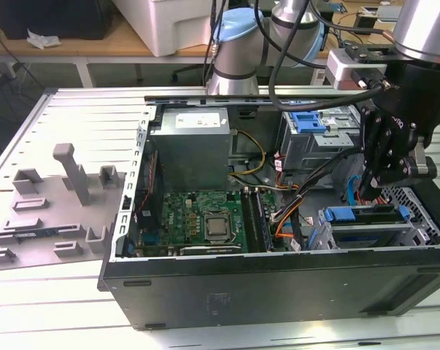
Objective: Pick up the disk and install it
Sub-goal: 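Insert the second disk wire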
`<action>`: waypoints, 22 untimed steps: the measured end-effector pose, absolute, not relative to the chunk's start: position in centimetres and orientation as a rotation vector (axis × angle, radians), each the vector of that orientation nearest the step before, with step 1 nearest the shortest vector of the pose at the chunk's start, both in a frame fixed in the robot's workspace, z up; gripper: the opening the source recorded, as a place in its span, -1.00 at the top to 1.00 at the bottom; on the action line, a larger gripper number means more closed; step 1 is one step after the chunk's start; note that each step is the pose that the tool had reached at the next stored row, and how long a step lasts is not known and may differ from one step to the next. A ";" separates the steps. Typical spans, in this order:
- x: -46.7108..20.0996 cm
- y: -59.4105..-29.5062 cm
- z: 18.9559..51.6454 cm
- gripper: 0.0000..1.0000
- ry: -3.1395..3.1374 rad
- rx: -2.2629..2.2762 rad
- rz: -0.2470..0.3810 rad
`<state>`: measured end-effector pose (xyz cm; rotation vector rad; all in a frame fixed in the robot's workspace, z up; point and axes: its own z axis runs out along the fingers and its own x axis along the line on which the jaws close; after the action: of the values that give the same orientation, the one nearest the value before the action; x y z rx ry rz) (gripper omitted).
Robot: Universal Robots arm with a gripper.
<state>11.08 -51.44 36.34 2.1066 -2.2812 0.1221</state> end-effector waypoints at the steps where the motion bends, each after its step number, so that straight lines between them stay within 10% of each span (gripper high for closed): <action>1: 11.1 -51.4 36.3 0.68 -2.281 2.107 0.122; 22: 11.1 -51.3 36.3 0.69 -2.305 2.127 0.077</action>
<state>11.09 -51.25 36.29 2.1268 -2.3052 0.0772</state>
